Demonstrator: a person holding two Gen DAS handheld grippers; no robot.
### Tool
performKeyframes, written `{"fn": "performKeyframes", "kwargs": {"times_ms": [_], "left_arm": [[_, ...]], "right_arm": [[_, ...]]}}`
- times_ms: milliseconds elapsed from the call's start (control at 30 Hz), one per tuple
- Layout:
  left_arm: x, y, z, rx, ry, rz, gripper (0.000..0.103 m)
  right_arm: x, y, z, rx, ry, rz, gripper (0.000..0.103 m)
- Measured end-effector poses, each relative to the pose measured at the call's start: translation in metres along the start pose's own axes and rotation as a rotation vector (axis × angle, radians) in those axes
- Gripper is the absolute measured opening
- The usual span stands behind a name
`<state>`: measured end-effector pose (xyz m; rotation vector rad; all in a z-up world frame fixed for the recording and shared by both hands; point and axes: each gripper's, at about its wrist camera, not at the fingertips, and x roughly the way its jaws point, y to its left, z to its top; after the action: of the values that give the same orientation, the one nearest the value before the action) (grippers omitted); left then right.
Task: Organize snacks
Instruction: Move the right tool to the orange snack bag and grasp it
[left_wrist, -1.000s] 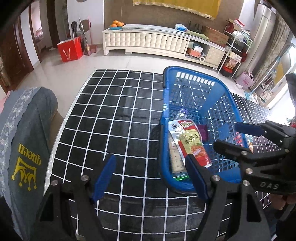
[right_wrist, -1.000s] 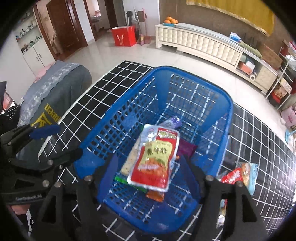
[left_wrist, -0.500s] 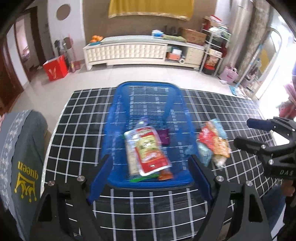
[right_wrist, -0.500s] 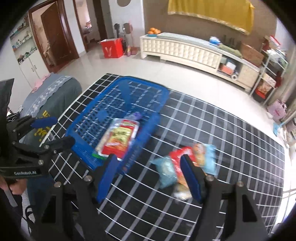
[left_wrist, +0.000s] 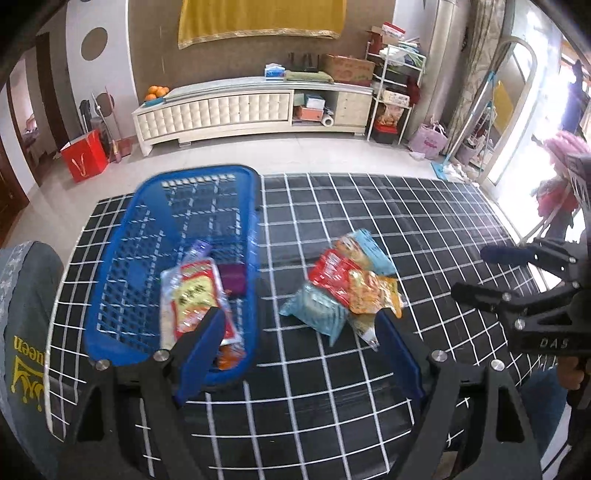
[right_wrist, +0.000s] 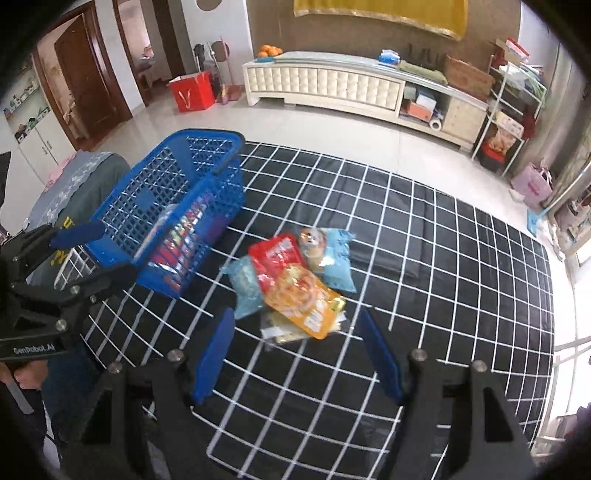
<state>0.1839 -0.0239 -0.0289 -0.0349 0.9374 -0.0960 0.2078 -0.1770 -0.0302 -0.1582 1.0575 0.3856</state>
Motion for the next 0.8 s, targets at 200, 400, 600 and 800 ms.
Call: {"fn": "performKeyframes", "kwargs": {"times_ms": [200,400,600,800], "left_arm": [[0.023,-0.018,-0.034,-0.057,0.029,-0.011,0.081],[0.038,-0.028,-0.057,-0.058,0.004,0.048,0.081],[0.059,-0.029,-0.068,-0.107,0.024,0.068,0.081],[0.086,-0.031,-0.067,-0.111,0.089,0.04,0.081]], "right_arm": [[0.022,-0.017,-0.024,-0.116,-0.052,0.049,0.074],[0.058,-0.011,-0.042,-0.276,-0.051,0.09,0.074],[0.099,-0.009,-0.04,-0.358,-0.007,0.092,0.074],[0.127,-0.011,-0.032,-0.362,-0.007,0.118,0.074]]}}
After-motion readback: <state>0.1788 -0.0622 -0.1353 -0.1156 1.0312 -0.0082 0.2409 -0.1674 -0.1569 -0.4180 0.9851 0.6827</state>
